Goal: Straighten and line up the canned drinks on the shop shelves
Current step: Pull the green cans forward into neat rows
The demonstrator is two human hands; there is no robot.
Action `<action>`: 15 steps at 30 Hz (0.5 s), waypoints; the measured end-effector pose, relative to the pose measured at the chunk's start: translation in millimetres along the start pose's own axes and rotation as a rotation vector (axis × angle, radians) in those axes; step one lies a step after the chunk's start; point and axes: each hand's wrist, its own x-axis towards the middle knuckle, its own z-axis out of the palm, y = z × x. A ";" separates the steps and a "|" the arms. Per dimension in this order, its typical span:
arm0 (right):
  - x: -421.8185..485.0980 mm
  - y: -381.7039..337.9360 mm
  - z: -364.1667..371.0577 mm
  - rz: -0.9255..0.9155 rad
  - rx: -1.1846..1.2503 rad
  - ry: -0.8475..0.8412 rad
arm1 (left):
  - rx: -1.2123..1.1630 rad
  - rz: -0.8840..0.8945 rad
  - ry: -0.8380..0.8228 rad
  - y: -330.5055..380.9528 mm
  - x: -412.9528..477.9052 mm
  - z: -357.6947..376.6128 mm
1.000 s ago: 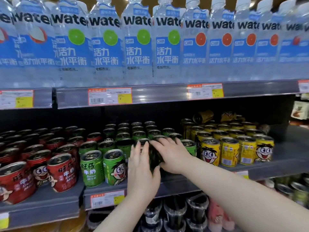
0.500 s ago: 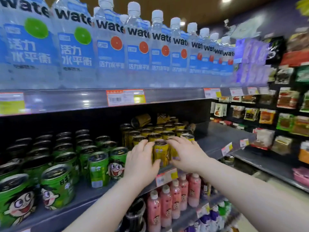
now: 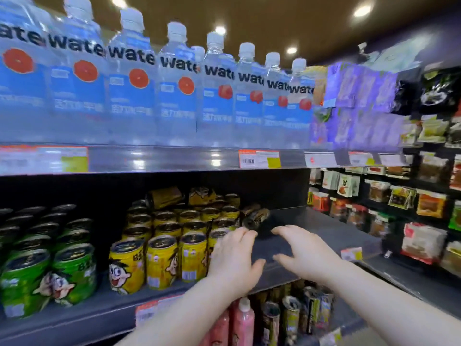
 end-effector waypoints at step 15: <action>133.0 -11.3 31.3 -0.166 0.247 -0.039 | 0.272 -0.504 -0.015 -117.9 72.2 -54.2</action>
